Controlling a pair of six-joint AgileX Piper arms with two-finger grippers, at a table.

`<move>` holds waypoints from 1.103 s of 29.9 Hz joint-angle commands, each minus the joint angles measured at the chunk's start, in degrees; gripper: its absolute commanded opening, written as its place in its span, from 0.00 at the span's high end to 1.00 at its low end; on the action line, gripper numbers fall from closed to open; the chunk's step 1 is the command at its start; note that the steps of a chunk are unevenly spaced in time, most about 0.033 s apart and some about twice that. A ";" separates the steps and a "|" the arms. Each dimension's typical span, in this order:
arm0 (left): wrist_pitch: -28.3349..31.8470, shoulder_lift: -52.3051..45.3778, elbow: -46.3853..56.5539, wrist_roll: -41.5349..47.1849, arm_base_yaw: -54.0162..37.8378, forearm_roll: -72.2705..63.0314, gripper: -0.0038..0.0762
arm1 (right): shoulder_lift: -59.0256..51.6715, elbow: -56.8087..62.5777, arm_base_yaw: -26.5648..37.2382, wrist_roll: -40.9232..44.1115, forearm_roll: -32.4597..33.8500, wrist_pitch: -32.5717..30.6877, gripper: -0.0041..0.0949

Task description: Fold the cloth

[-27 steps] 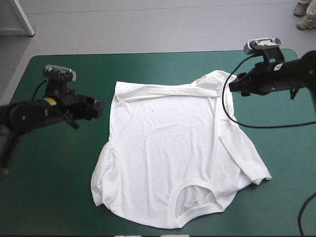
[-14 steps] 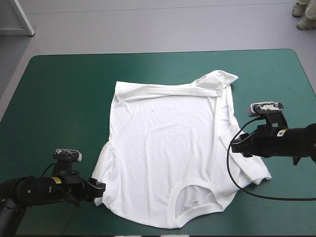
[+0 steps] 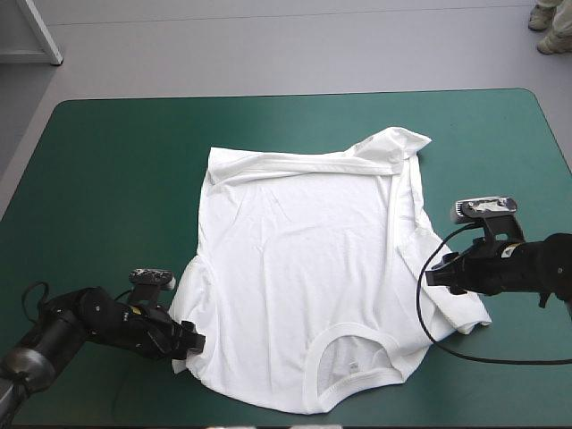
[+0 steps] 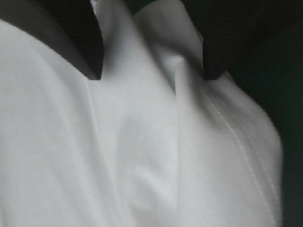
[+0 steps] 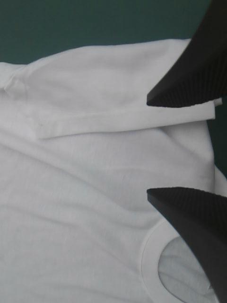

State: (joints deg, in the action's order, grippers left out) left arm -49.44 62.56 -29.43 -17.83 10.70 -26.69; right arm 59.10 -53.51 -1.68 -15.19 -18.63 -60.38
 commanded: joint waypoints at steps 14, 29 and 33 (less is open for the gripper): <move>9.81 6.24 -2.70 2.29 8.93 6.30 0.93 | -0.61 11.56 0.42 4.61 8.50 1.82 0.44; 9.44 6.24 -2.70 1.88 8.93 6.01 0.93 | 2.97 14.86 0.42 4.48 11.04 10.03 0.32; 9.44 6.24 -2.70 1.88 8.93 6.01 0.93 | 6.33 14.86 0.42 4.48 10.94 10.63 0.32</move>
State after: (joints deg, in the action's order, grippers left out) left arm -42.94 68.58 -31.49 -16.16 19.12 -20.58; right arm 64.37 -37.52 -1.68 -10.36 -7.78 -51.37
